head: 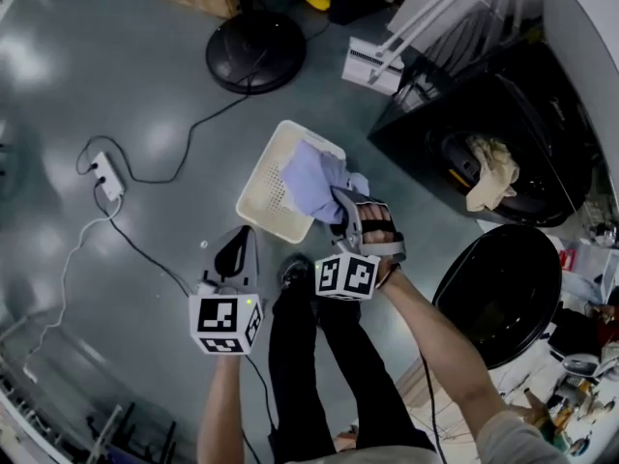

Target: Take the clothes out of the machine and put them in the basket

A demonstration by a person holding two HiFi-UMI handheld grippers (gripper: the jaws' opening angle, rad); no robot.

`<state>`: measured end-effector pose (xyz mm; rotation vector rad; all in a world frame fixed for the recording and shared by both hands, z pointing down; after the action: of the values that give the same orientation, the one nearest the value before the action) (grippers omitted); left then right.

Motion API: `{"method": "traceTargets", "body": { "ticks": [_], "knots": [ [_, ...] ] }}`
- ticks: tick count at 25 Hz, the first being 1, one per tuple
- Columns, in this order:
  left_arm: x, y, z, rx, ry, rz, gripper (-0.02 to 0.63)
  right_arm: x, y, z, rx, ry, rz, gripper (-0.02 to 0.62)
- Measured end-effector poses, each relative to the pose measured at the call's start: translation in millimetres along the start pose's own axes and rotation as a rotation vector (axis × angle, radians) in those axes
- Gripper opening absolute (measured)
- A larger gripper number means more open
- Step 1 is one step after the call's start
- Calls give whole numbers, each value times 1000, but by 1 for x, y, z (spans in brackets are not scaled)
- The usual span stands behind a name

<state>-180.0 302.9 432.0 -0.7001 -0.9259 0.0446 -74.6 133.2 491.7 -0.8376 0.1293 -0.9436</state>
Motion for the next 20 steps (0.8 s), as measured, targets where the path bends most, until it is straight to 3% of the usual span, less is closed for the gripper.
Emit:
{"method": "traceTargets", "body": {
  "ticks": [8, 20],
  "knots": [
    [22, 0, 44, -57, 45, 12, 18, -27, -59, 50, -110, 45, -15, 137],
    [59, -26, 92, -81, 83, 30, 18, -25, -162, 139, -247, 109, 33, 143]
  ]
}}
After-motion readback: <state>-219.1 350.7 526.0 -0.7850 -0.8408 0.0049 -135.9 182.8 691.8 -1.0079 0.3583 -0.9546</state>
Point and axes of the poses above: the fingertips, and each gripper's own axes: y backward along the fingers, z to its left, x out of its underside, the point moved 10 cm from there along y, backward along the fingers, and after that the axes turned 14 degrees about y, right-handed, at the moved point
